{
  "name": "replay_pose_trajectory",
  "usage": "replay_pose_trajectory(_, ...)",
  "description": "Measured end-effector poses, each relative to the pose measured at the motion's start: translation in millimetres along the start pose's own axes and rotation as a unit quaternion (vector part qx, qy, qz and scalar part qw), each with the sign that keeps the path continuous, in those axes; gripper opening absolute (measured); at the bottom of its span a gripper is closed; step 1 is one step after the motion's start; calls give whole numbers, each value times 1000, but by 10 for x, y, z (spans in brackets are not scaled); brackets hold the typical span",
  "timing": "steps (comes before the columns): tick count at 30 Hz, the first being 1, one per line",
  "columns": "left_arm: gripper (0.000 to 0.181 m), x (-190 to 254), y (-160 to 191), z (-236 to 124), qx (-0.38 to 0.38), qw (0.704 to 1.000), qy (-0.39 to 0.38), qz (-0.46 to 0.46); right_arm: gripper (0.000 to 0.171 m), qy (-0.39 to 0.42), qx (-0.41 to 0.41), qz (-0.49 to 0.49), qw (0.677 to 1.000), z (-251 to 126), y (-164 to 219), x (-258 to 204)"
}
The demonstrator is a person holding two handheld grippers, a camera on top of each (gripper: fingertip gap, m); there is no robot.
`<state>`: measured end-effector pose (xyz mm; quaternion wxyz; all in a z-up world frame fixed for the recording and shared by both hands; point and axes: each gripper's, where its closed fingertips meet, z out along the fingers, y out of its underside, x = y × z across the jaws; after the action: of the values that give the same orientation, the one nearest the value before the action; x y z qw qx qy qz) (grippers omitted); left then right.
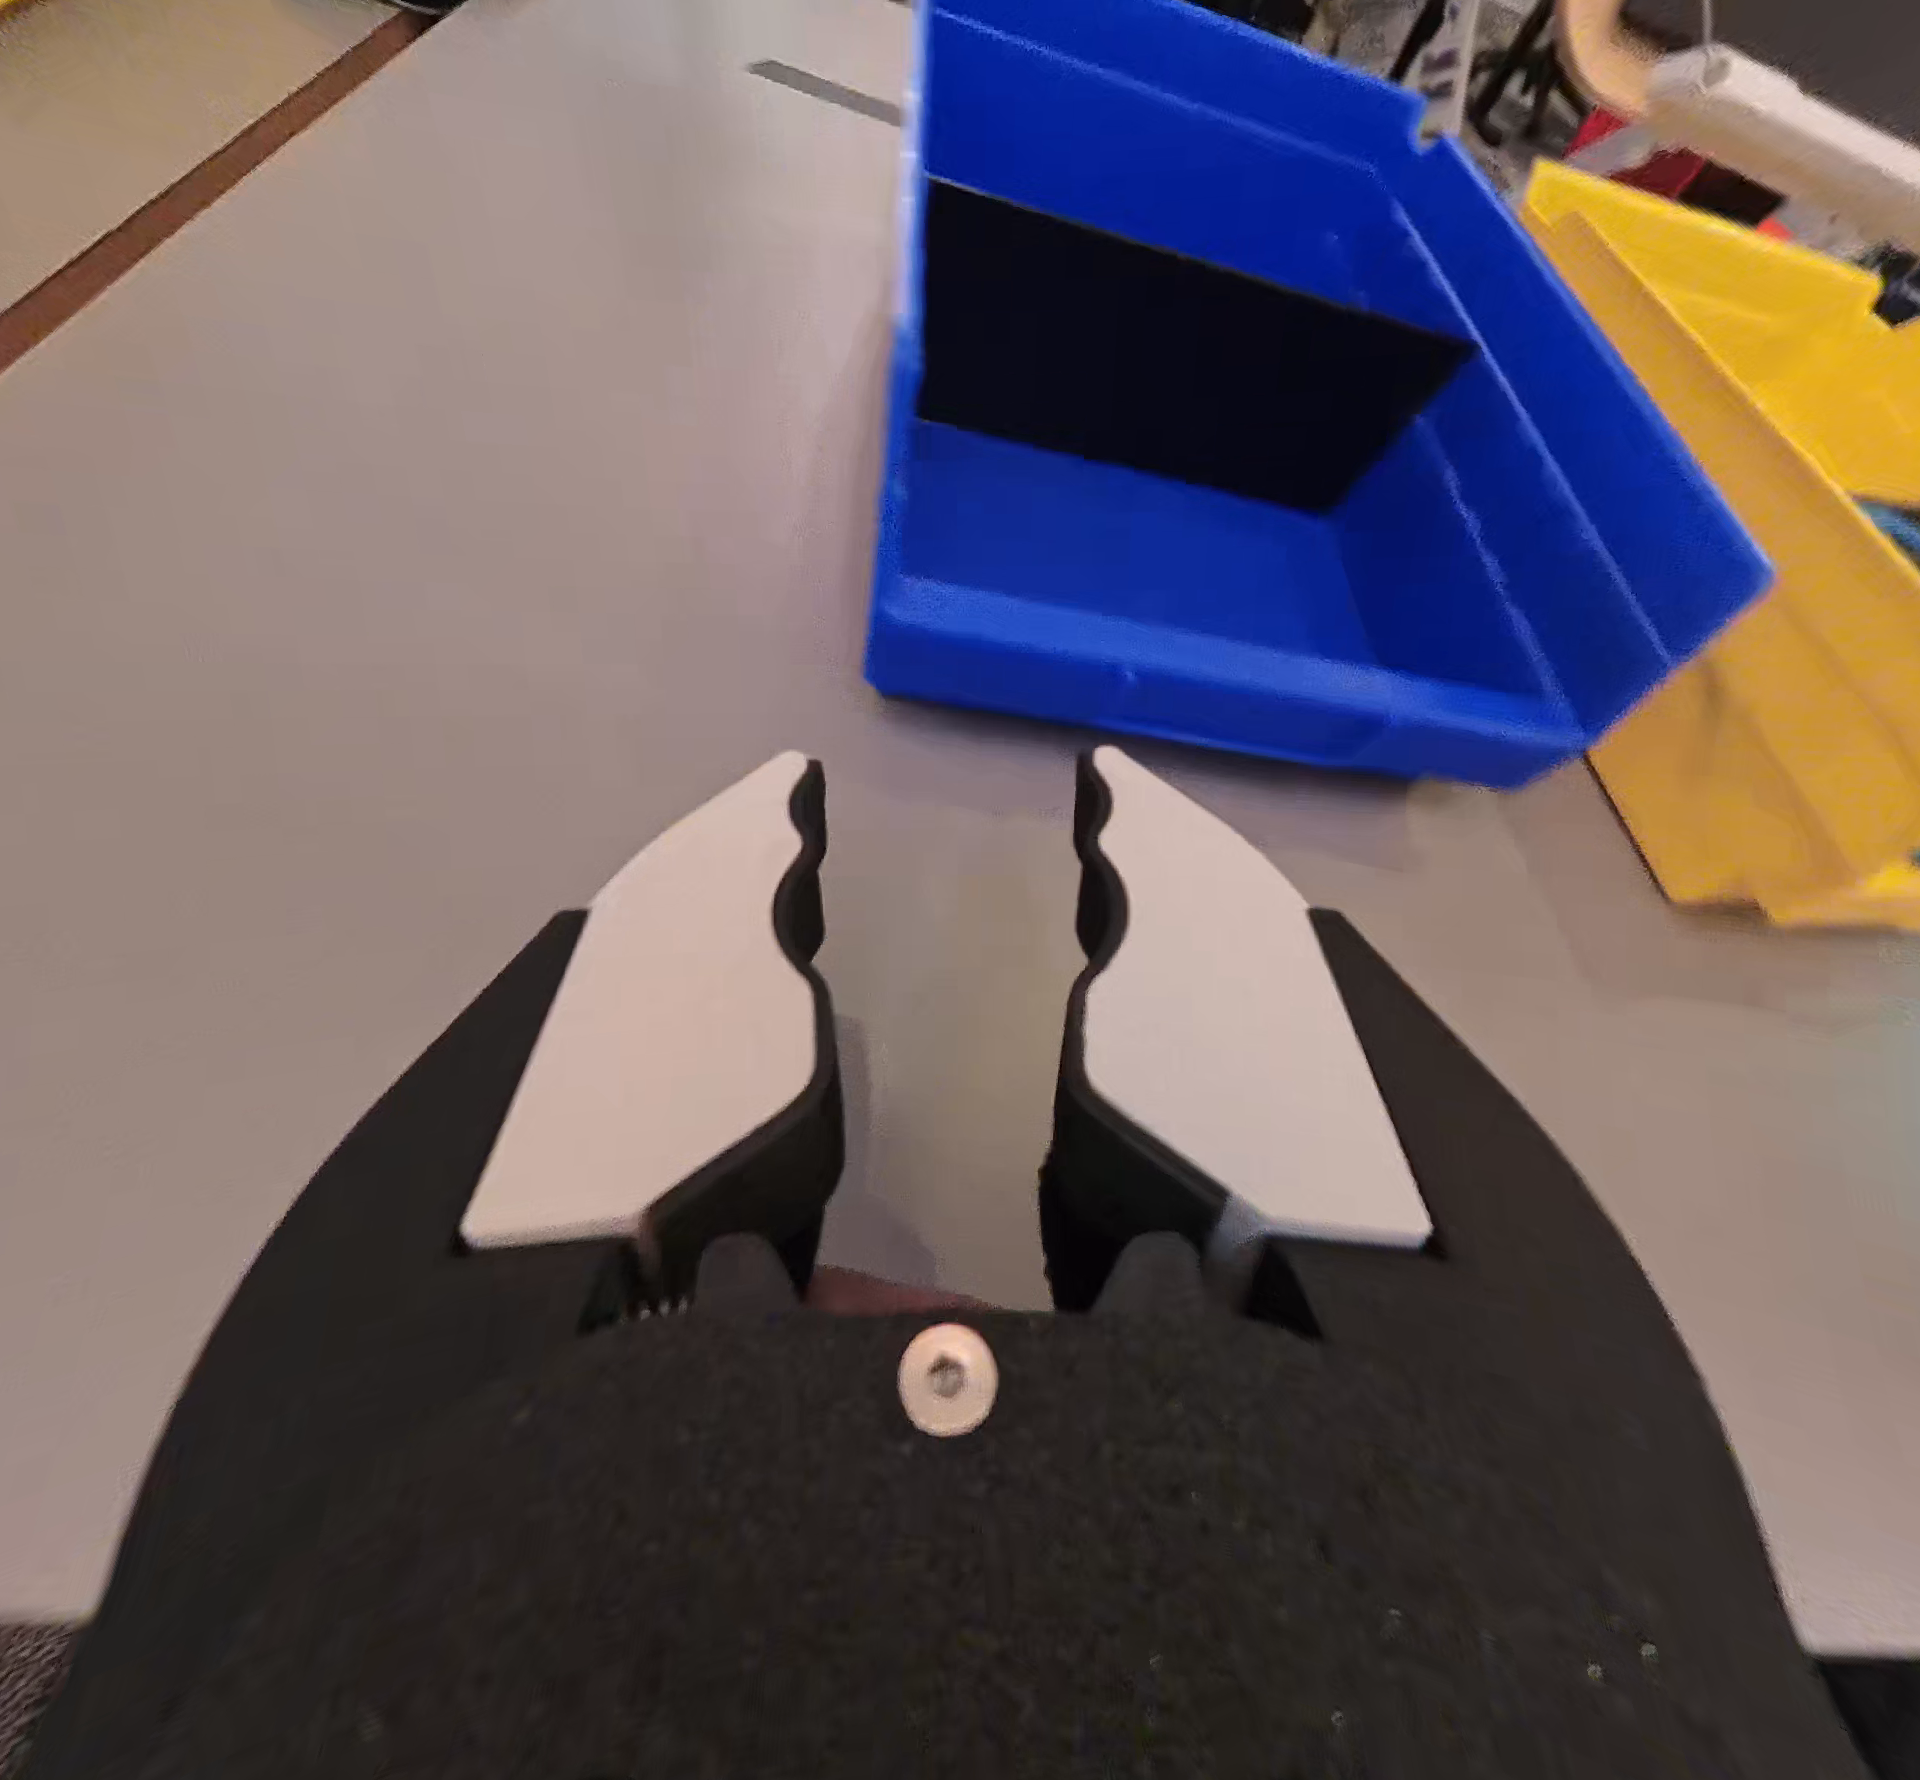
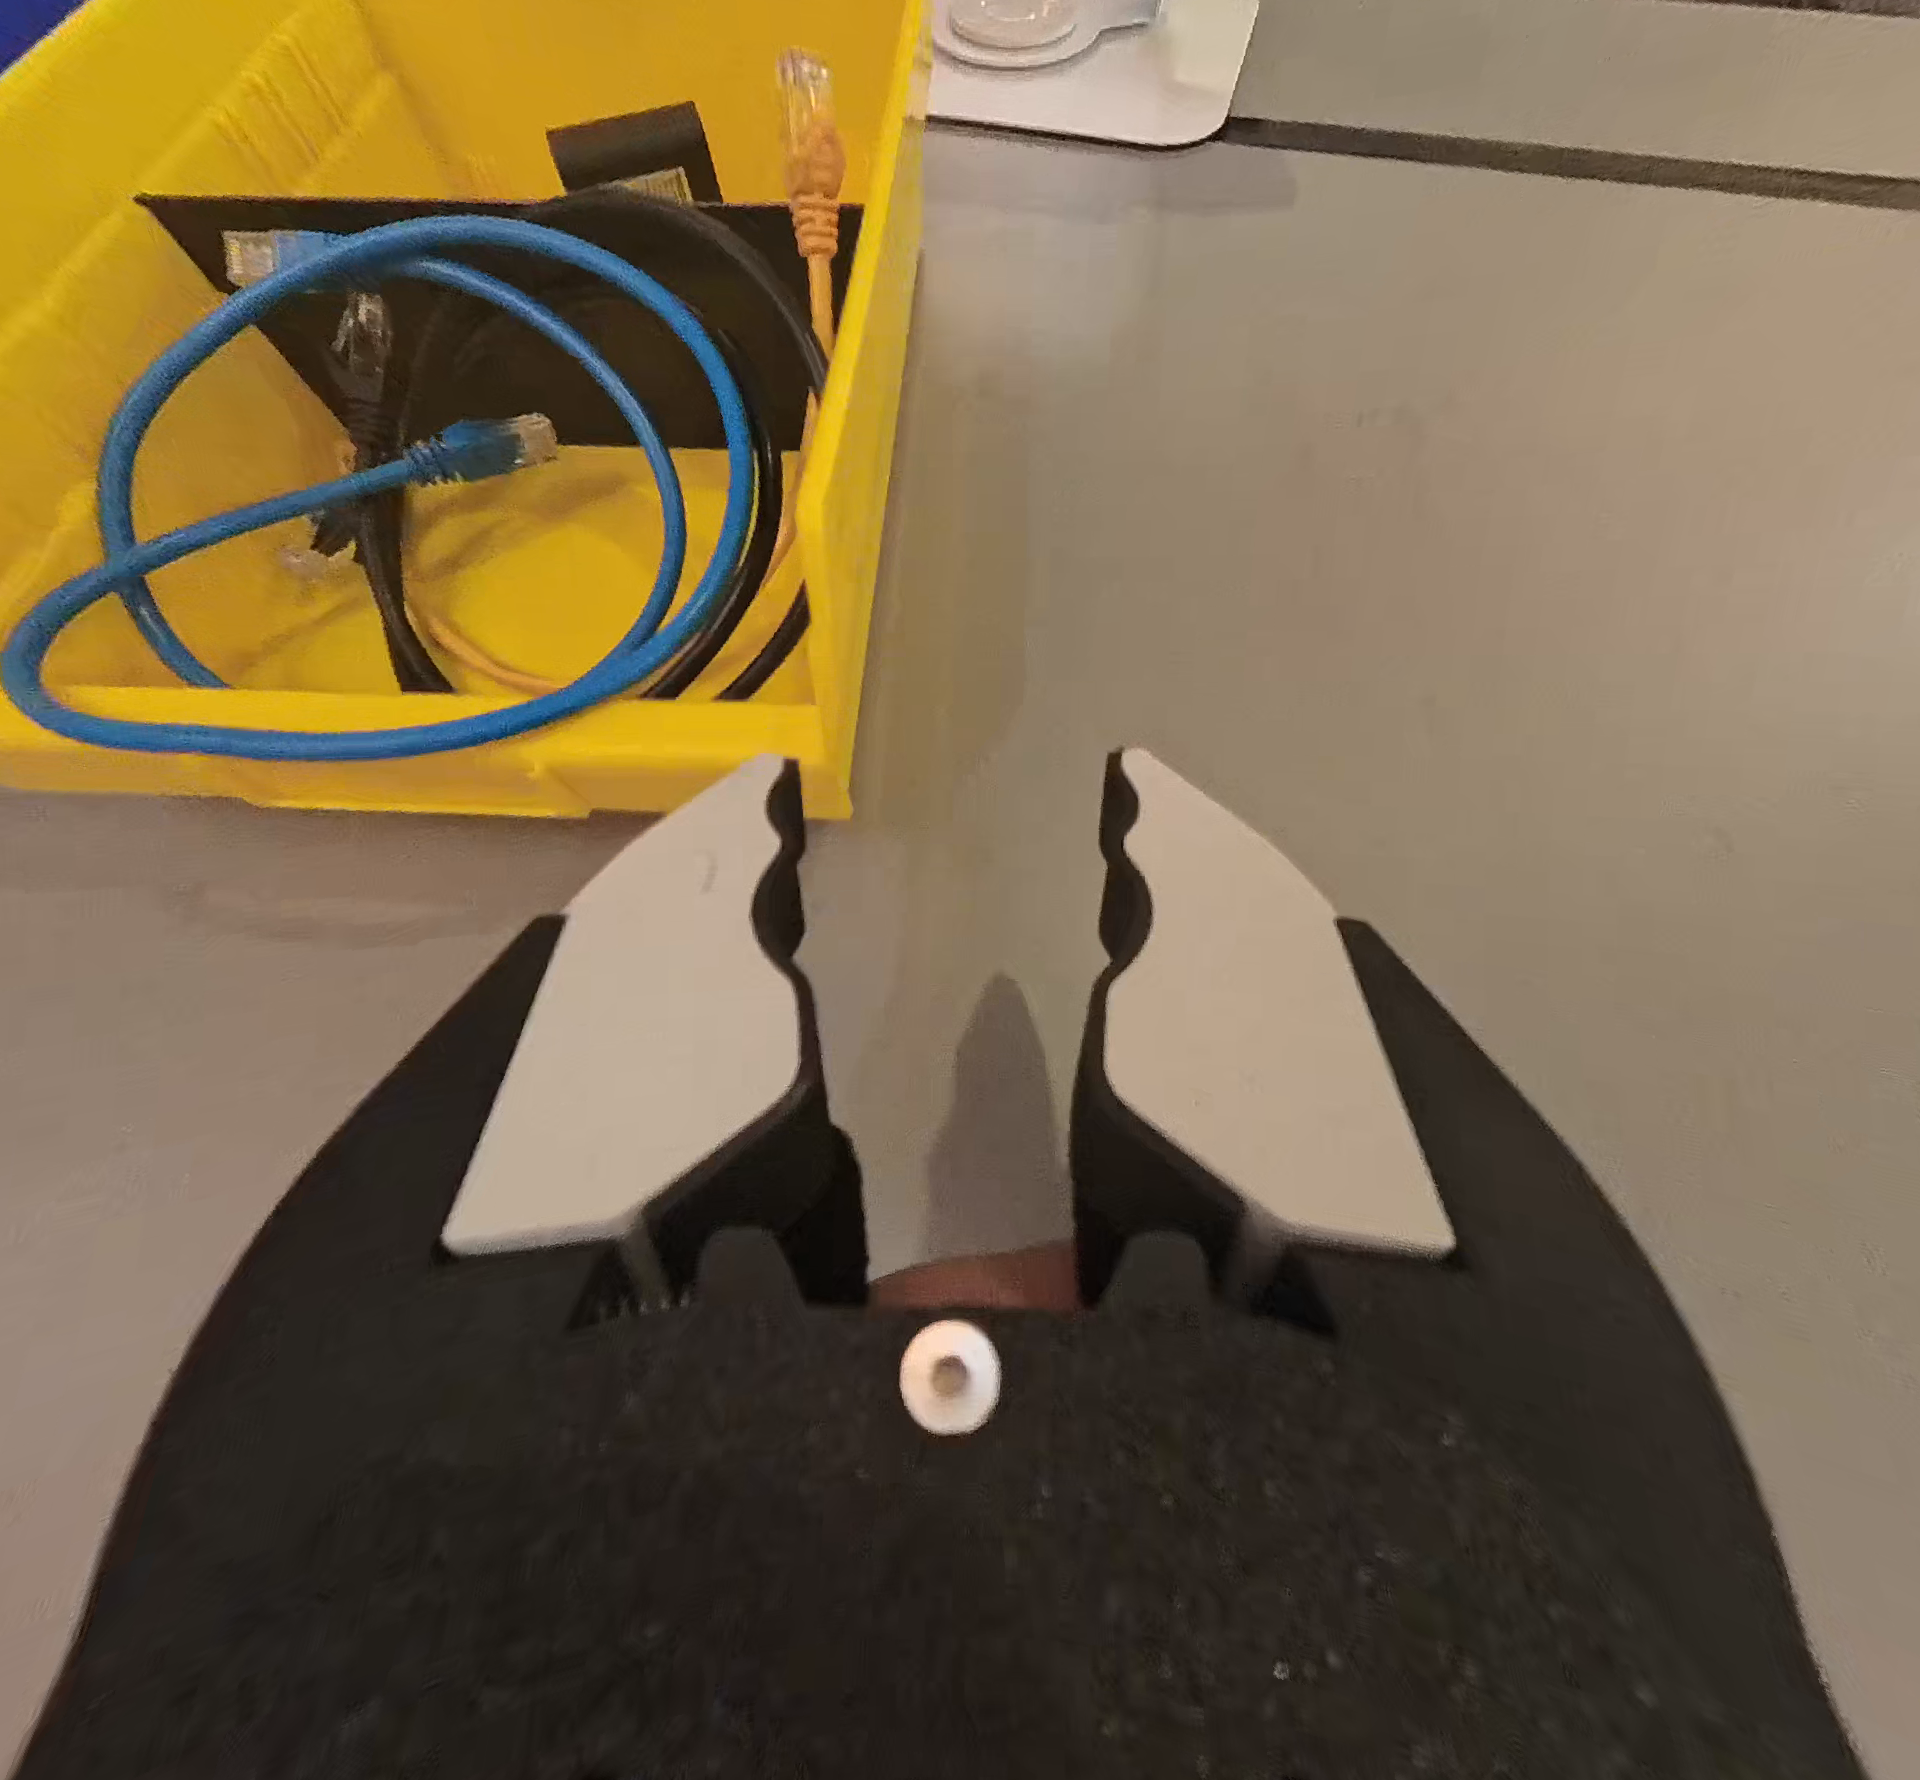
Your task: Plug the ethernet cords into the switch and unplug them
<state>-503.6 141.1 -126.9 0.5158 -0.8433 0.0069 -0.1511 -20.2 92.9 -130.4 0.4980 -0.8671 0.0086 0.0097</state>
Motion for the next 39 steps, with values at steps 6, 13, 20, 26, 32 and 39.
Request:
replay_pose_trajectory(6, 47, -147, -517, 535, 45, 999, 14, 3, 54, 1, -29, -30, 999, -173, 353, -59)
replay_pose_trajectory(13, 3, -103, -531, 903, 4, 998, -21, 51, 50, 1, -43, -50, 998, -474, 628, -141)
replay_pose_trajectory(20, 3, 73, -414, 808, -5, 998, -25, 62, 49, -76, -17, -67, 995, -674, 559, -904)
replay_pose_trajectory(26, 4, 125, -161, 331, -10, 991, -62, 116, 54, -168, 18, -112, 979, -599, 301, -2146)
replay_pose_trajectory(32, 4, 131, 126, -251, -24, 992, -77, 97, 55, -144, 19, -81, 986, -141, 13, -2732)
replay_pose_trajectory(39, 6, 115, 301, -633, -23, 993, -70, 94, 5, -148, -15, -80, 986, 154, 78, -2957)
